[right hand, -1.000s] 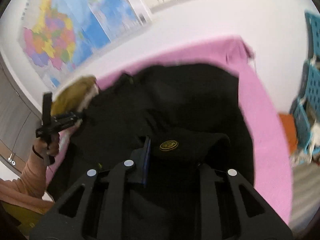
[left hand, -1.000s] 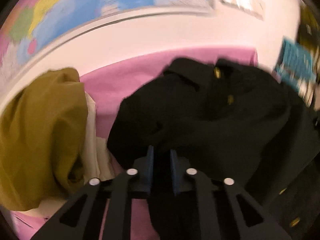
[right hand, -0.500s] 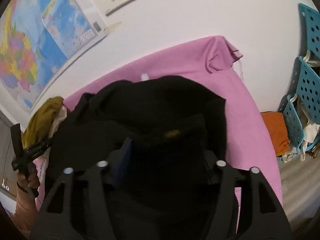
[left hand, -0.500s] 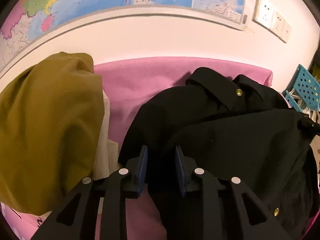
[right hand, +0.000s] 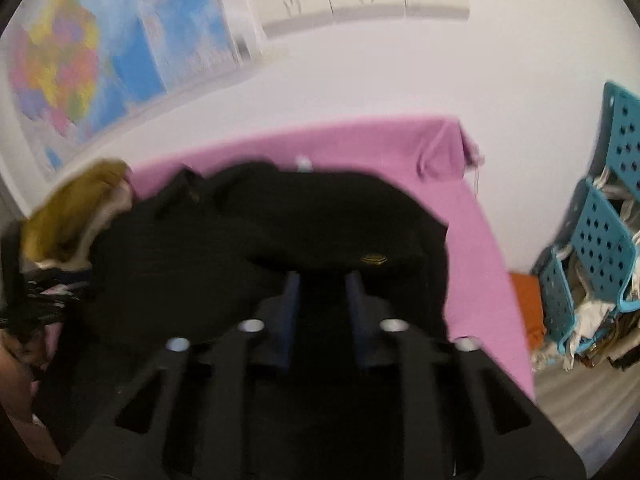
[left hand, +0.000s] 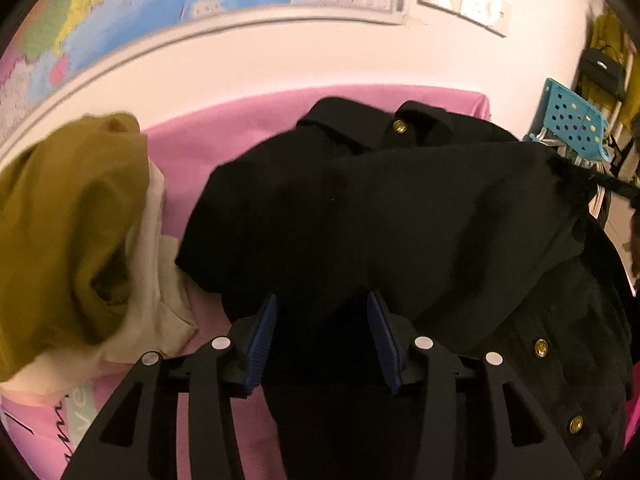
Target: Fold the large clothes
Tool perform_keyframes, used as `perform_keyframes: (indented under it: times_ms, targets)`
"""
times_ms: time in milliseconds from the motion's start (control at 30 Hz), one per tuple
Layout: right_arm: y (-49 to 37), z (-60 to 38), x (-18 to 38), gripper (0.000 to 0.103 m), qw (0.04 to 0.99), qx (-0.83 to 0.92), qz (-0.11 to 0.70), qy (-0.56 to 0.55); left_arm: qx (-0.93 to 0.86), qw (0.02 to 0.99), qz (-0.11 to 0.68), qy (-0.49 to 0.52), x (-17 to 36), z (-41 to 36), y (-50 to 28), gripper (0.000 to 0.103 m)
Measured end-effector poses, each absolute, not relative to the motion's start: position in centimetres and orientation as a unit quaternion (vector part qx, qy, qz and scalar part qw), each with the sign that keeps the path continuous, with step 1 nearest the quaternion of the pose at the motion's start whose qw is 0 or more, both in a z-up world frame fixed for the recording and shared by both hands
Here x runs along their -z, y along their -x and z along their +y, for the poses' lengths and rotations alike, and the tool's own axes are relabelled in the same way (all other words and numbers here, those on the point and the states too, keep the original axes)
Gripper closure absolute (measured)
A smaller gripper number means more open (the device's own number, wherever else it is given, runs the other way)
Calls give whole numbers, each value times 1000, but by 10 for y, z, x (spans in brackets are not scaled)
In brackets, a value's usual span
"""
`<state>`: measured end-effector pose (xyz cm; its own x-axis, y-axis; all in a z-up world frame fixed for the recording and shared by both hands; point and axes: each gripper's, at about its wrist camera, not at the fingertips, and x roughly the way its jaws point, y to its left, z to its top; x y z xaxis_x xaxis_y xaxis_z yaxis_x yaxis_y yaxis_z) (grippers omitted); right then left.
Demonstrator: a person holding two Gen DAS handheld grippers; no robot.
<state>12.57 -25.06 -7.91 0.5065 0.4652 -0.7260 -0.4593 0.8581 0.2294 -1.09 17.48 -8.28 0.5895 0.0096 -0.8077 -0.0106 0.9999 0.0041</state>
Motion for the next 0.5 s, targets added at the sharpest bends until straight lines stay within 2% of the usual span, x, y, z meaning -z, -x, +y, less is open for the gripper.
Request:
perform_keyframes:
  times_ms: [100, 133, 233, 267, 367, 500]
  targets:
    - [-145, -247, 100, 87, 857, -256, 448, -19, -30, 892, 452, -8, 84, 177, 11, 48]
    - [-146, -247, 101, 84, 856, -257, 448, -23, -36, 891, 453, -8, 85, 177, 11, 47]
    - [-135, -249, 85, 65, 860, -275, 429, -23, -37, 892, 451, 12, 82, 185, 21, 47]
    - [-128, -249, 79, 63, 863, -281, 420, -22, -35, 892, 451, 19, 81, 187, 26, 47]
    - [-100, -252, 61, 63, 865, -309, 394, -2, -26, 896, 442, 38, 75, 195, 43, 46]
    - [-83, -239, 72, 65, 848, -330, 412, 38, -6, 894, 443, 64, 77, 198, 62, 46]
